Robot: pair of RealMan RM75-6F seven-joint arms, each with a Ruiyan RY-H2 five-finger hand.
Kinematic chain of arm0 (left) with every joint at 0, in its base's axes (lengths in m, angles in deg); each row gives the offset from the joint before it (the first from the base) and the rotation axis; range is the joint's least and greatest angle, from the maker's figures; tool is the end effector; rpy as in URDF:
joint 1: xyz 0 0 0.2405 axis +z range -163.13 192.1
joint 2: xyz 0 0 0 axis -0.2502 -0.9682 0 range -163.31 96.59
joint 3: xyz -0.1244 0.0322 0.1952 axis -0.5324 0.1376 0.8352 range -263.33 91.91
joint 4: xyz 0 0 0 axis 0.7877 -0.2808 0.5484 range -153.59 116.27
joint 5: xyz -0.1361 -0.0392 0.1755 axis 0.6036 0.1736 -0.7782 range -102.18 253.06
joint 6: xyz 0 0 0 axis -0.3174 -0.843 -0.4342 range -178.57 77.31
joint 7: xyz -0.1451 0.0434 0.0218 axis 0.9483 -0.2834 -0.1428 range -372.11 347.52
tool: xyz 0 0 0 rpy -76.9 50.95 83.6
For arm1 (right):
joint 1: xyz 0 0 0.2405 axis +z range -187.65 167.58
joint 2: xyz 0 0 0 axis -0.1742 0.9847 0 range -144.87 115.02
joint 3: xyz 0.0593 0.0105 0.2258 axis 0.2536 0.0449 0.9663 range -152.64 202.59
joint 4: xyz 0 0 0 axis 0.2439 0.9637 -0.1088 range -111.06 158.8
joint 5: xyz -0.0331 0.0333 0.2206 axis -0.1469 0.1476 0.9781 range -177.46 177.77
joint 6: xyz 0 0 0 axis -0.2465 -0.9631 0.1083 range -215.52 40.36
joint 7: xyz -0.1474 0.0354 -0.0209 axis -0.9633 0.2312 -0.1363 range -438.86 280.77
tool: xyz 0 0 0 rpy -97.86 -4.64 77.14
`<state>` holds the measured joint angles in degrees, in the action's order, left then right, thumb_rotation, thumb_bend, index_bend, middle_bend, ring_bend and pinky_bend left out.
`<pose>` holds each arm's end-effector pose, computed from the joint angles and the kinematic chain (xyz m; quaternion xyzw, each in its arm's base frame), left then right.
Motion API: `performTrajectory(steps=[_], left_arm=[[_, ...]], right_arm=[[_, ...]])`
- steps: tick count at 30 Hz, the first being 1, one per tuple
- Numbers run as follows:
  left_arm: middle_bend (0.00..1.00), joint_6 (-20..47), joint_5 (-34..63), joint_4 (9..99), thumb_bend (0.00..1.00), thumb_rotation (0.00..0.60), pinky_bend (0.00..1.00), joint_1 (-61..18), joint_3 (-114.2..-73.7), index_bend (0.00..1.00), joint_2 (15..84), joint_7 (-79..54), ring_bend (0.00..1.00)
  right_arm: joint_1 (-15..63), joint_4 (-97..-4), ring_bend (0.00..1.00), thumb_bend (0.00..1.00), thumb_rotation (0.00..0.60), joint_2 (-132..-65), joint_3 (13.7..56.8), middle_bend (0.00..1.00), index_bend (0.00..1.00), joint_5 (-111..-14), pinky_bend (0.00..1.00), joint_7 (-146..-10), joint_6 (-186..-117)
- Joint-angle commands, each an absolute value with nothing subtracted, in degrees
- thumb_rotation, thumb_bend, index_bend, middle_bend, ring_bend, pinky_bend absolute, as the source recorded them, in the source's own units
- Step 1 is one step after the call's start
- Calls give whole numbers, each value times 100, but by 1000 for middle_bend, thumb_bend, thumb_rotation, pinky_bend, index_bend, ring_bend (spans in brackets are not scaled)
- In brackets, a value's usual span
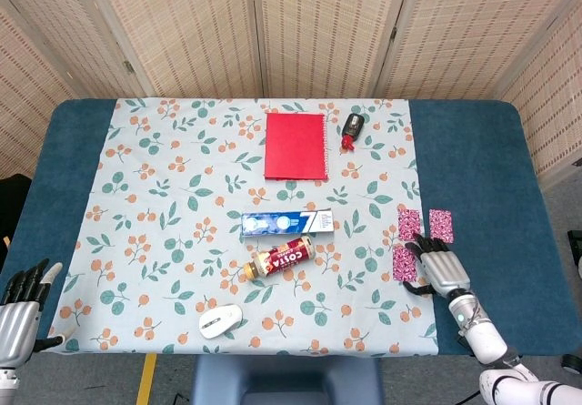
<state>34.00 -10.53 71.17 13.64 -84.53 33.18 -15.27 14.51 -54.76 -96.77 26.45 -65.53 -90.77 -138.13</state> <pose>-0.3193 0.1517 0.1153 -0.6055 -0.4143 -0.3286 0.5948 -0.3020 -0.2648 -0.0114 0.7052 -0.4899 0.2083 0.4684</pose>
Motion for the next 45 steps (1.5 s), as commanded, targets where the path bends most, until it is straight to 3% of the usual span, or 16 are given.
performTrajectory(steps=[1, 19, 23, 31, 45], left_arm=[[0, 3390, -1052, 7108, 183, 600, 0, 1363, -8448, 59, 3324, -1524, 36], [0, 3365, -1030, 7059, 183, 600, 0, 1371, -8443, 60, 3340, -1487, 36], [0, 3362, -1030, 7059, 183, 600, 0, 1372, -8442, 60, 3345, -1489, 37], [0, 3356, -1110, 7004, 182, 600, 0, 1352, -8420, 60, 3337, -1407, 37], [0, 3382, -1116, 7033, 183, 600, 0, 1374, -8409, 58, 3315, -1407, 37]], right_arm=[[1454, -5459, 0, 338, 378, -9698, 2640, 15, 117, -6552, 0, -9090, -13812], [1448, -5367, 0, 338, 382, -9773, 2634, 17, 116, -6548, 0, -9164, -13862], [1421, -5336, 0, 338, 384, -9797, 2628, 26, 164, -6568, 0, -9177, -13923], [1358, -5275, 0, 336, 501, -9861, 2651, 58, 289, -6563, 0, -9177, -14045], [1275, -5733, 0, 336, 508, -9377, 2830, 58, 292, -6802, 0, -8817, -14385]])
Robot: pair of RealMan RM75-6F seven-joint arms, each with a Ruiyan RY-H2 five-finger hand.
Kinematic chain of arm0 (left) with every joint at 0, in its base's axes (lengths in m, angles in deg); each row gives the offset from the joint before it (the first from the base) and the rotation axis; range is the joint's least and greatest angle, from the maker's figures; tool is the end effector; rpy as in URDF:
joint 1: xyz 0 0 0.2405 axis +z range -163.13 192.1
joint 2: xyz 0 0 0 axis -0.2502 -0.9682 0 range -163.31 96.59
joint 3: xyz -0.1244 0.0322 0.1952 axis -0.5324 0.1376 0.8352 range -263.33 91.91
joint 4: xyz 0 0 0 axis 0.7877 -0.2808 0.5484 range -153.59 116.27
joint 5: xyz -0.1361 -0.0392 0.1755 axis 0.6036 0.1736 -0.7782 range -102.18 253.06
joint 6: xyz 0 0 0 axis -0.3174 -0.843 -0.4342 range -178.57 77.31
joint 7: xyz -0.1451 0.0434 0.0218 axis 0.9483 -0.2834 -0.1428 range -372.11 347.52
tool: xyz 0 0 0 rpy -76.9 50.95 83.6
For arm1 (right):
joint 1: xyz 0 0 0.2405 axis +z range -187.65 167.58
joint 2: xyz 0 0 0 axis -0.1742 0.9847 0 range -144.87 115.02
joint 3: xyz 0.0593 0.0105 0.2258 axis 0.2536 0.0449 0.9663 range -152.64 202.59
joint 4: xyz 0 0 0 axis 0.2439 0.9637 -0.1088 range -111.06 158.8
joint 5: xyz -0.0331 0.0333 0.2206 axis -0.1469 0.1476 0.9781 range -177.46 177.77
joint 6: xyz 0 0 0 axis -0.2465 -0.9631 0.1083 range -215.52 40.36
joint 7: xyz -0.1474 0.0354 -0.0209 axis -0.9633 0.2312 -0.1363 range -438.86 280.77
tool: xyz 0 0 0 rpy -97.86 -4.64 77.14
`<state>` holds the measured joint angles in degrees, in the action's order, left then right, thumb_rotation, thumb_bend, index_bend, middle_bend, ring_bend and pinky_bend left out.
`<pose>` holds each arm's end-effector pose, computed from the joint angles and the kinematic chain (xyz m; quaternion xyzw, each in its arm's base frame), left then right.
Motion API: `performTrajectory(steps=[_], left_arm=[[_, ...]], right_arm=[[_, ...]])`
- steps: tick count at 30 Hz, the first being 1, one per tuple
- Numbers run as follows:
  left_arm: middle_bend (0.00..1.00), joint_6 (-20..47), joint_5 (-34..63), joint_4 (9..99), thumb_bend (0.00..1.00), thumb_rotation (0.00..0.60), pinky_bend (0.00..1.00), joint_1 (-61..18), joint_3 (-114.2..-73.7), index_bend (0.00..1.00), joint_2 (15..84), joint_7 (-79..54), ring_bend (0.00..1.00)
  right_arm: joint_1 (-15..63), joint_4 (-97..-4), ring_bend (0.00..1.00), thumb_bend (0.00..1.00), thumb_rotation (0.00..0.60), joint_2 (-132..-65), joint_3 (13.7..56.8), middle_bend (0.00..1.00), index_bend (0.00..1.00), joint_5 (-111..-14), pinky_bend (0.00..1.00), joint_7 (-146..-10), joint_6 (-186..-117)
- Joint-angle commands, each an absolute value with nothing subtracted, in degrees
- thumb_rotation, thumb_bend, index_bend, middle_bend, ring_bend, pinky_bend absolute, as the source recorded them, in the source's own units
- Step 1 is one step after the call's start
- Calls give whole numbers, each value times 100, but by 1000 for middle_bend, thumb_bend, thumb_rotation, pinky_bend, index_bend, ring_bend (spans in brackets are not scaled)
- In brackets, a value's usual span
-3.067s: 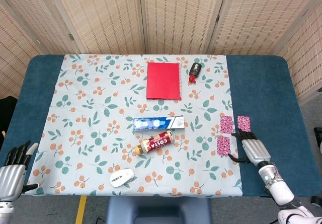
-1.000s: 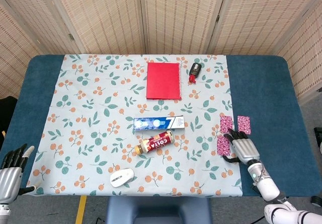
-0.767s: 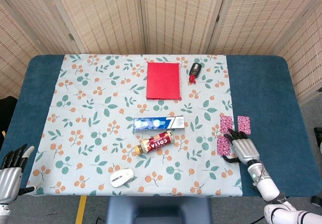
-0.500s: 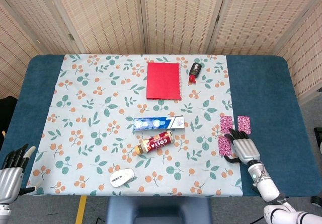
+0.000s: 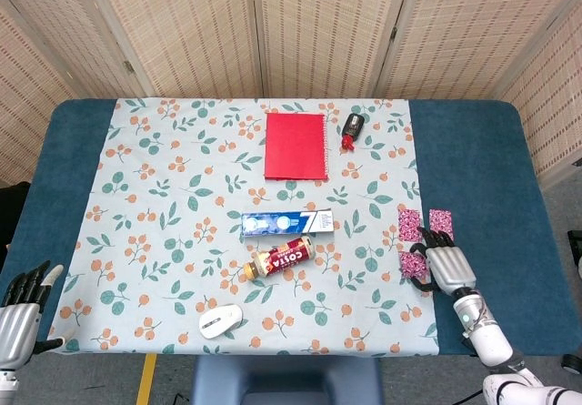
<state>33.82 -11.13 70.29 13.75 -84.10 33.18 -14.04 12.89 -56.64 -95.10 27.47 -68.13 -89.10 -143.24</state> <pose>-0.3220 0.1494 0.1149 -0.6084 -0.4175 -0.3285 0.5896 -0.2962 -0.2667 0.0069 0.6879 -0.4751 0.2474 0.4898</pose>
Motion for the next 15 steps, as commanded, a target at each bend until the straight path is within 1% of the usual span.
performTrajectory(steps=[1, 8, 15], left_arm=[[0, 3380, -1117, 7036, 183, 600, 0, 1374, -8407, 58, 3313, -1409, 37], [0, 3357, -1128, 7095, 183, 600, 0, 1364, -8396, 57, 3297, -1466, 37], [0, 3344, -1128, 7190, 183, 600, 0, 1354, -8394, 57, 3261, -1555, 37]], right_arm=[[1274, -5732, 0, 337, 509, -9333, 2860, 58, 292, -6781, 0, -8791, -14393], [1352, -5412, 0, 336, 503, -9131, 3081, 53, 291, -6437, 0, -8606, -14166], [1551, -4556, 0, 336, 503, -9316, 3256, 45, 248, -5994, 0, -8344, -13551]])
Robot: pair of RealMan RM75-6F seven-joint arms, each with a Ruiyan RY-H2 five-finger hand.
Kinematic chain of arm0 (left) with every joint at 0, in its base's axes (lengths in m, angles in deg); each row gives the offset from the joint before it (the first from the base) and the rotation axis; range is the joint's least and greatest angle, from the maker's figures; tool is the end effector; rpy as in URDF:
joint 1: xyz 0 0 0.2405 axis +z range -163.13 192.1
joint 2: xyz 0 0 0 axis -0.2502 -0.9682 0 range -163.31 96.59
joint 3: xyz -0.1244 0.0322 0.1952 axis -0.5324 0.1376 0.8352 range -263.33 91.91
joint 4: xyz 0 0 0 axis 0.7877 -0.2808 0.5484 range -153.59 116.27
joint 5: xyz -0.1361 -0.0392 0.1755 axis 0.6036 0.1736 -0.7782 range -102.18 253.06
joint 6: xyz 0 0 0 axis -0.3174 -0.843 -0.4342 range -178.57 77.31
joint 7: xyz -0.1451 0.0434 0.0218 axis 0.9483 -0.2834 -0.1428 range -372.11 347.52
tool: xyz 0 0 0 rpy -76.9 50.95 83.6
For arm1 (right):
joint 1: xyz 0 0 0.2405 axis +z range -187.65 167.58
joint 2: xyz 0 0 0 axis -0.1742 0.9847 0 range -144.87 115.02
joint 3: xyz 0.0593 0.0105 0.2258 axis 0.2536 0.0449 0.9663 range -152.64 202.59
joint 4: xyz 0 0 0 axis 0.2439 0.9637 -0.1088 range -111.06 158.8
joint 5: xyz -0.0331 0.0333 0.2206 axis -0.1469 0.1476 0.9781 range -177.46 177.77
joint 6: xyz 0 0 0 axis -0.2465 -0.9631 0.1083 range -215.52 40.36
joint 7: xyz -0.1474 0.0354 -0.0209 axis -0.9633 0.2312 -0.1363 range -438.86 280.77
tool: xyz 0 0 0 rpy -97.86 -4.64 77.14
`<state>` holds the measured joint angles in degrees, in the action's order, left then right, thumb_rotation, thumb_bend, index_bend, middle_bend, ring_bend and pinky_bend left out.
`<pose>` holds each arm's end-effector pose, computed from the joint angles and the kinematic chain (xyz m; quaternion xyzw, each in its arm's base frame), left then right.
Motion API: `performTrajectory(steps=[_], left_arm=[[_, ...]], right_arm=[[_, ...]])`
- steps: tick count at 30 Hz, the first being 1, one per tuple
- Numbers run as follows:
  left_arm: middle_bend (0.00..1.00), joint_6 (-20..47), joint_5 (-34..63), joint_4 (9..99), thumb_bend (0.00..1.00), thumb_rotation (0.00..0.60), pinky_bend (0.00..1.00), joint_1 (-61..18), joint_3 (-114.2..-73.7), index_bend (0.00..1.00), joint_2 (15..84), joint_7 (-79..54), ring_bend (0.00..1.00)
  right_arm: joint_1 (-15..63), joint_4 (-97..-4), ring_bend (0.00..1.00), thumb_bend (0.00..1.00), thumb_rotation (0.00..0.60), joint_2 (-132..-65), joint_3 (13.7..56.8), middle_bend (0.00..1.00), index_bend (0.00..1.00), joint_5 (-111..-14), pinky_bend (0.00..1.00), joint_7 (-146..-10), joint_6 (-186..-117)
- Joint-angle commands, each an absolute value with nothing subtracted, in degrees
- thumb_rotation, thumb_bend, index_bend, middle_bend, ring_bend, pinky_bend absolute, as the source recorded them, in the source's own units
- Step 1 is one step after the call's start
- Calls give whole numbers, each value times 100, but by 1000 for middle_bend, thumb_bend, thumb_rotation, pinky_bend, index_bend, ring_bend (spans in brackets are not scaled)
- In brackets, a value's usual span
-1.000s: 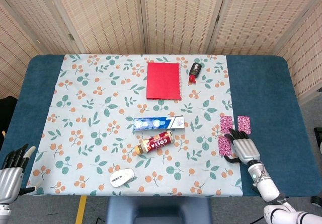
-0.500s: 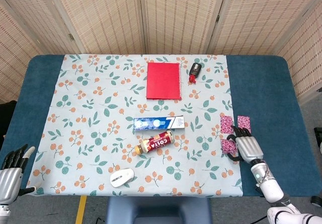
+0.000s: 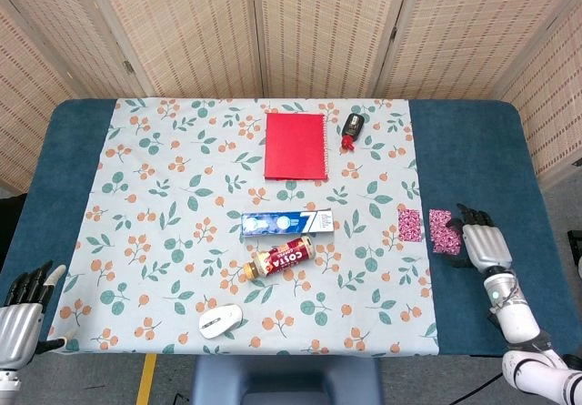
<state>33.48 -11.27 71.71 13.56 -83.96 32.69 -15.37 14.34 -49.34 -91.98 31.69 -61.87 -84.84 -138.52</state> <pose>-0.3174 0.1497 0.1137 -0.6133 -0.4162 -0.3254 0.5871 -0.3371 -0.3045 0.0548 0.6324 -0.4925 0.2312 0.5514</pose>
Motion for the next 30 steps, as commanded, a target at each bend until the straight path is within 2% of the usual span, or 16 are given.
performTrajectory(steps=[1, 15, 30], left_arm=[[0, 3345, -1132, 7203, 183, 600, 0, 1351, -8394, 57, 3258, -1564, 37], [0, 3314, -1104, 7339, 183, 600, 0, 1341, -8391, 57, 3190, -1661, 37], [0, 3299, -1083, 7369, 183, 600, 0, 1349, -8380, 57, 3180, -1667, 37]], right_arm=[[1579, -4445, 0, 336, 500, -9358, 3268, 45, 241, -5964, 0, -8316, -13476], [1978, -3104, 0, 337, 496, -10030, 3371, 42, 190, -5907, 0, -7989, -12661], [2103, -2782, 0, 337, 497, -10187, 3318, 38, 126, -6262, 0, -7808, -12516]])
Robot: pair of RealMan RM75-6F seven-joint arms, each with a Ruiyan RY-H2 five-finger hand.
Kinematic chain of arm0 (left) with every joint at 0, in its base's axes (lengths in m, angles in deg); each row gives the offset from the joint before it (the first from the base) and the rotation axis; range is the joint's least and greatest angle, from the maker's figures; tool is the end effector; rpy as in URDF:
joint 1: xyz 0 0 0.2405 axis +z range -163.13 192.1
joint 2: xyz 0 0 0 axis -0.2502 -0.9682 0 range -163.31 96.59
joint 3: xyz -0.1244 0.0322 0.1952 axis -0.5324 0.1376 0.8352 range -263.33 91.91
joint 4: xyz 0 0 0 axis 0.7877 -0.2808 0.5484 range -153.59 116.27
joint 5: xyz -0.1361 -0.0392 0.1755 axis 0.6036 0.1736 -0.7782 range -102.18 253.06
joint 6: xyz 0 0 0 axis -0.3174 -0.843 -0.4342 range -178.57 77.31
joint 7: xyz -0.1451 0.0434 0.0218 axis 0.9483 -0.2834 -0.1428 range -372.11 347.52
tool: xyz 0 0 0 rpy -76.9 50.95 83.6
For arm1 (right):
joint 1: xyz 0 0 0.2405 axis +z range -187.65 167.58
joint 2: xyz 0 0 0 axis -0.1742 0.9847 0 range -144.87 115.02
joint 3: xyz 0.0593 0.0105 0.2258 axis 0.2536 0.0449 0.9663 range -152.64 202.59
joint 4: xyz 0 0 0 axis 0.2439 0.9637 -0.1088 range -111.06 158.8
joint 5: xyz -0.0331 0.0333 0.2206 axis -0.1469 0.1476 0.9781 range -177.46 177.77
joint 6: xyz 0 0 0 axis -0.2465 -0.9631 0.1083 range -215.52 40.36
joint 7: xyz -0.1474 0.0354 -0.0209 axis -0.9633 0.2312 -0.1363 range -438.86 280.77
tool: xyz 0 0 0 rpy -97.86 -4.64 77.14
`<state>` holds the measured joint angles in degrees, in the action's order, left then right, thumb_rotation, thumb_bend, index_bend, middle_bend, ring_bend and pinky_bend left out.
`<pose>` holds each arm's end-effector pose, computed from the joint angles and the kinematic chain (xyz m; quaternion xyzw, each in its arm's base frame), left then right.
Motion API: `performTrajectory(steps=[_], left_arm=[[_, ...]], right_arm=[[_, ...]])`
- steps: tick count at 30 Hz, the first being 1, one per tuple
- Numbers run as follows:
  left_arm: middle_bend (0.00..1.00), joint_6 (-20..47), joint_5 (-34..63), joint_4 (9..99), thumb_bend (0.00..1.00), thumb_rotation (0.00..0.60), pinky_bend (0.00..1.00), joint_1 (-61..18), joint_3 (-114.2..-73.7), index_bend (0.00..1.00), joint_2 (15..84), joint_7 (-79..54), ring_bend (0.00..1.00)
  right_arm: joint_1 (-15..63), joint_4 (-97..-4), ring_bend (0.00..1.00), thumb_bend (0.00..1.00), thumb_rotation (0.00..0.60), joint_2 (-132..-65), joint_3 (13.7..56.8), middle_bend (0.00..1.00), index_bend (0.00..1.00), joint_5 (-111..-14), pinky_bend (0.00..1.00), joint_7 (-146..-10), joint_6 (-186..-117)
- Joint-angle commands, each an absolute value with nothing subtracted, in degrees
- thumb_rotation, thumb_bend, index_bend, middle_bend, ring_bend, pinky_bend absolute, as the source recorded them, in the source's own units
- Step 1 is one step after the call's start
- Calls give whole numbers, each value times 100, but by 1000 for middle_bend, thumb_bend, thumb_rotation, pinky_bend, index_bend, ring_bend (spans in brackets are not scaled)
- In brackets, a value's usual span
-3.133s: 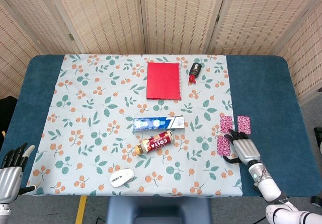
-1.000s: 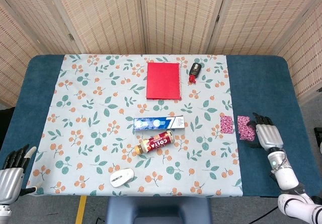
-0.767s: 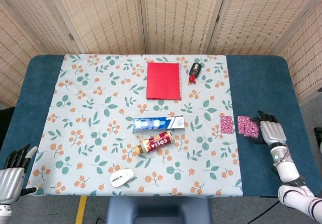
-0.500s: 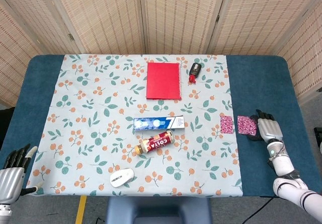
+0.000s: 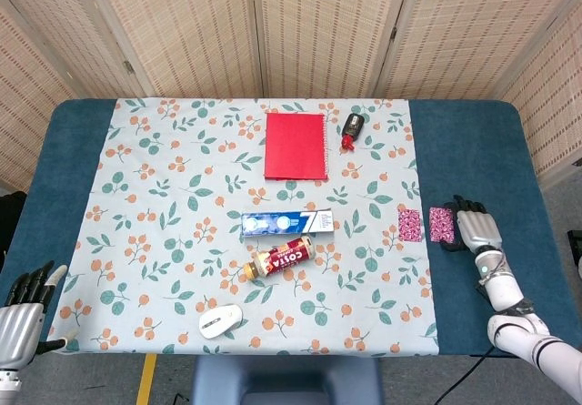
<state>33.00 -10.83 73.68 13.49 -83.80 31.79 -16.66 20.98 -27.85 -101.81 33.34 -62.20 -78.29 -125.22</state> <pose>-0.3135 0.1491 0.1140 -0.6147 -0.4195 -0.3198 0.5864 -0.3632 -0.3554 0.0364 0.6340 -0.5096 0.1910 0.5494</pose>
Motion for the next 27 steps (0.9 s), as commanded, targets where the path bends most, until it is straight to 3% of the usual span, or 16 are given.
performTrajectory(steps=[1, 7, 15, 27], left_arm=[[0, 3300, -1082, 7369, 183, 600, 0, 1349, -8381, 57, 3182, -1668, 37], [0, 3306, -1069, 7366, 183, 600, 0, 1360, -8378, 57, 3178, -1655, 37], [0, 3298, -1088, 7364, 183, 600, 0, 1350, -8378, 57, 3189, -1656, 37], [0, 3286, -1075, 7265, 183, 600, 0, 1365, -8363, 57, 3212, -1550, 38]], right_arm=[[2103, -2782, 0, 337, 497, -10191, 3312, 38, 125, -6283, 0, -7799, -12517], [2071, -2841, 0, 337, 497, -10175, 3297, 38, 120, -6382, 0, -7705, -12565], [2063, -3732, 0, 336, 497, -9788, 3309, 38, 106, -6639, 0, -7511, -12706], [2437, -4112, 0, 336, 496, -9844, 3409, 38, 104, -5814, 0, -8347, -12434]])
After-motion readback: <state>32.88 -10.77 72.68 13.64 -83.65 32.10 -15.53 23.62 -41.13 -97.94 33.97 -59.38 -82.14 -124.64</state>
